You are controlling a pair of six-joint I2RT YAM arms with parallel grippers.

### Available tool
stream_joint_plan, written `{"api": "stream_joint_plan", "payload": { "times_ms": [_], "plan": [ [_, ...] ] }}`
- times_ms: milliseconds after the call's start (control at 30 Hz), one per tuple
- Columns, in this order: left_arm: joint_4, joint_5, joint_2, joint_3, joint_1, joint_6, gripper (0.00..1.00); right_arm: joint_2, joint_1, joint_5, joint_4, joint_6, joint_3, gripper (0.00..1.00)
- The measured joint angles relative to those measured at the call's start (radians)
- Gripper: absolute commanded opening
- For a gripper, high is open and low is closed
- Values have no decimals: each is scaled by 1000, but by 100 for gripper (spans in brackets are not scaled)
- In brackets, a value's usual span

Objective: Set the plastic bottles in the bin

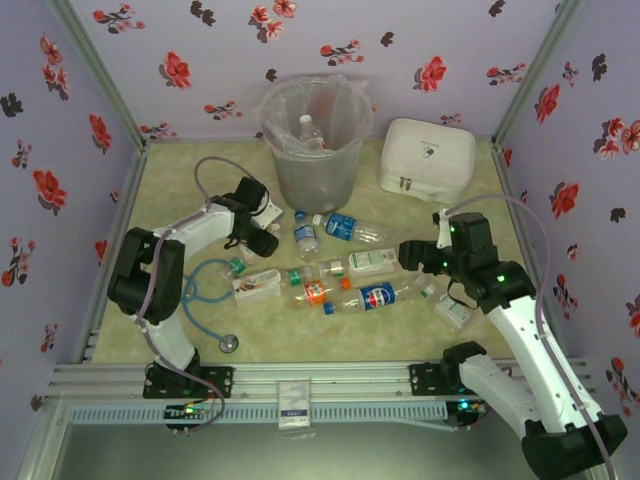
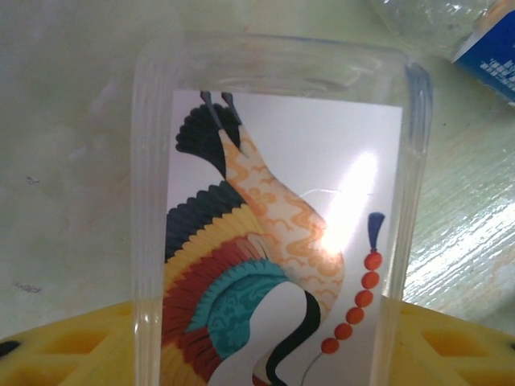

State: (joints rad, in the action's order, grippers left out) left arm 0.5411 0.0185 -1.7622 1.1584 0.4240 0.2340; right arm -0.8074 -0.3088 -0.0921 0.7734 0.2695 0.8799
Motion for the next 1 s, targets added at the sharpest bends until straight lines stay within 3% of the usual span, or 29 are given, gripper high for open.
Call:
{"api": "stream_joint_plan", "payload": {
  "times_ms": [133, 333, 500, 600, 733, 867, 1000],
  "plan": [
    [1, -16, 45, 0, -2, -14, 58, -6, 3, 1, -10, 6, 0, 90],
    [2, -44, 237, 1, -29, -72, 41, -2, 6, 11, -14, 13, 0, 90],
    [42, -63, 426, 43, -50, -144, 34, 5, 8, 22, -17, 16, 0, 90],
    [67, -67, 536, 98, -51, -210, 31, 6, 9, 29, -33, 24, 0, 89],
    [49, -65, 640, 181, -50, -330, 17, 7, 10, 38, -76, 42, -14, 89],
    [-34, -42, 642, 256, -35, -456, 0, 7, 10, 40, -98, 59, -25, 89],
    [-155, -5, 557, 329, -9, -567, 0, 8, 10, 40, -108, 76, -25, 89]
  ]
}}
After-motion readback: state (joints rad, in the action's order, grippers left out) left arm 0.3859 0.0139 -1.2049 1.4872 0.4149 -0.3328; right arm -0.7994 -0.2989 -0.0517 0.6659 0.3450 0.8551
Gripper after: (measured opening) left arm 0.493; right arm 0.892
